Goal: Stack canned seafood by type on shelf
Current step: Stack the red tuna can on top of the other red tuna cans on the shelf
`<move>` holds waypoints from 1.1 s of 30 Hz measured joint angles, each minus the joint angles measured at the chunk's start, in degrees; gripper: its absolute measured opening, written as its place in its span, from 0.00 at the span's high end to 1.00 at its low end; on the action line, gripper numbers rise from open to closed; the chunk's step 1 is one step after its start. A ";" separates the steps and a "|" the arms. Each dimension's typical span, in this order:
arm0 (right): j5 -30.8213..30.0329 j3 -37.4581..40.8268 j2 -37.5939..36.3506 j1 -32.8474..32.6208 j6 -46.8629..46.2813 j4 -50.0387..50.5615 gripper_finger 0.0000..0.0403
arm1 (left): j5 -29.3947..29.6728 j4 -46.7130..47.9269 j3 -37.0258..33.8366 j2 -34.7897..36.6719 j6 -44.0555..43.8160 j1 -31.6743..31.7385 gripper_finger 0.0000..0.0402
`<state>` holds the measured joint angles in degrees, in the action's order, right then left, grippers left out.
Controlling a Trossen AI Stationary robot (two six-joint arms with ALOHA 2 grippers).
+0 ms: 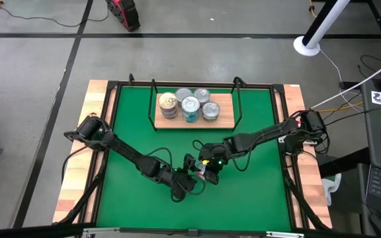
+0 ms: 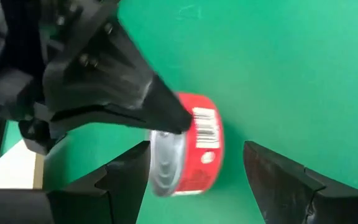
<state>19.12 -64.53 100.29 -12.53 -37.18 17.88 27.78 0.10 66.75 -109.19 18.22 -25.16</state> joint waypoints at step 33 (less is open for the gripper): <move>3.24 -0.04 -0.04 -0.10 -0.45 -1.47 1.00 | 6.95 -10.25 -0.14 -8.95 2.30 -0.93 0.39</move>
<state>22.36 -64.58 100.25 -12.62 -37.63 16.42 34.73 -10.15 66.61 -118.15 20.52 -26.08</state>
